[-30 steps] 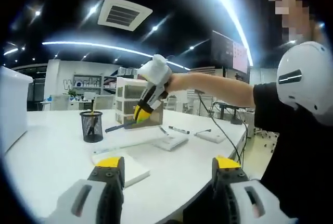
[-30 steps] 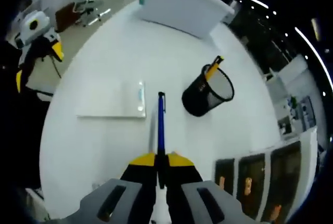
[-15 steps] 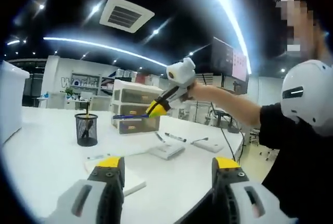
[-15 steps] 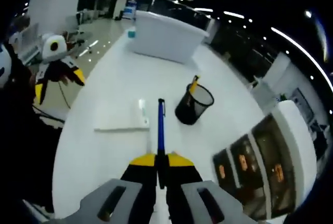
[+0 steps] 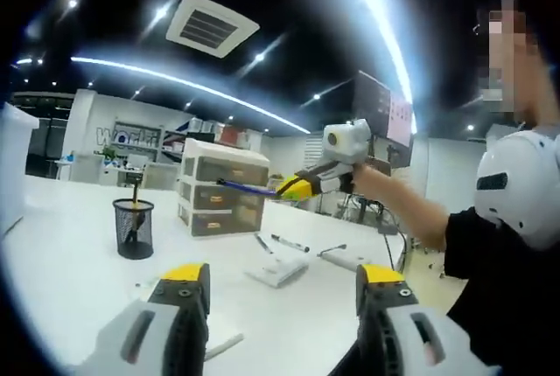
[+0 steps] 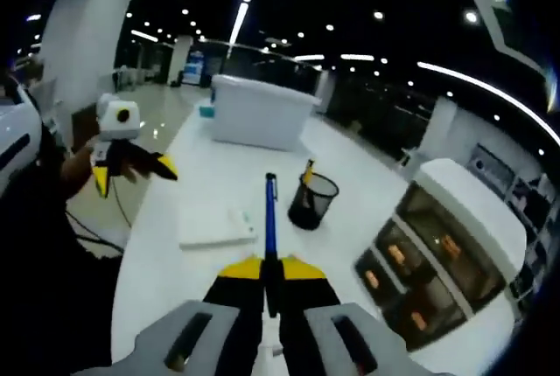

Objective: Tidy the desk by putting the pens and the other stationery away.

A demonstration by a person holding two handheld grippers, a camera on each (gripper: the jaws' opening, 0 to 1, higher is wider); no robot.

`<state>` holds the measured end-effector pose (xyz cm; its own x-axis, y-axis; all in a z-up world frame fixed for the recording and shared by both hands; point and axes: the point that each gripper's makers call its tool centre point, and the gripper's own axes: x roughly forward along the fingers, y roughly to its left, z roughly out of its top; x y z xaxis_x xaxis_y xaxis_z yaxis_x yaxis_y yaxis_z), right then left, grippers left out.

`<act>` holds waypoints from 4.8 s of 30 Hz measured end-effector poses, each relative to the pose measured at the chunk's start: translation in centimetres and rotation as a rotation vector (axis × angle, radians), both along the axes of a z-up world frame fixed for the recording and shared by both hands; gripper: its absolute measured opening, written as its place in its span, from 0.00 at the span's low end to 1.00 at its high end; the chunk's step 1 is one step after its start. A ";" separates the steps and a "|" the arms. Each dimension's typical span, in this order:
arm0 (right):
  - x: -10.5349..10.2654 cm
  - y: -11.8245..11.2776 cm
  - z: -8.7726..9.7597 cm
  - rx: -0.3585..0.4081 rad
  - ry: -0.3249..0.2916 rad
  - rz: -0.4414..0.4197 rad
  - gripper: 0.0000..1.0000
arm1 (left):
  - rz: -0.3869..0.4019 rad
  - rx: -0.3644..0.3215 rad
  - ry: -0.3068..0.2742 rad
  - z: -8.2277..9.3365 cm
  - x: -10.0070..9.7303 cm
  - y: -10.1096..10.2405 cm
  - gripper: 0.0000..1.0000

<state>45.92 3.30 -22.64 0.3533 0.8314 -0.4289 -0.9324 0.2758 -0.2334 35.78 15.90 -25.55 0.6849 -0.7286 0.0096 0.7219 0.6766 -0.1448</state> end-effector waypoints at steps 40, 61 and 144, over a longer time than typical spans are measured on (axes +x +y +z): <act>-2.4 -9.1 -2.0 0.234 0.084 -0.194 0.01 | 0.009 -0.023 -0.004 0.4 0.9 -0.5 0.67; -6.2 -15.5 -4.6 0.295 0.049 -0.425 0.53 | 0.048 0.037 0.015 -1.2 1.5 0.7 0.67; -5.1 -13.8 -2.8 -0.182 0.095 -0.300 0.66 | 0.185 0.137 0.090 -3.9 -0.5 6.8 0.74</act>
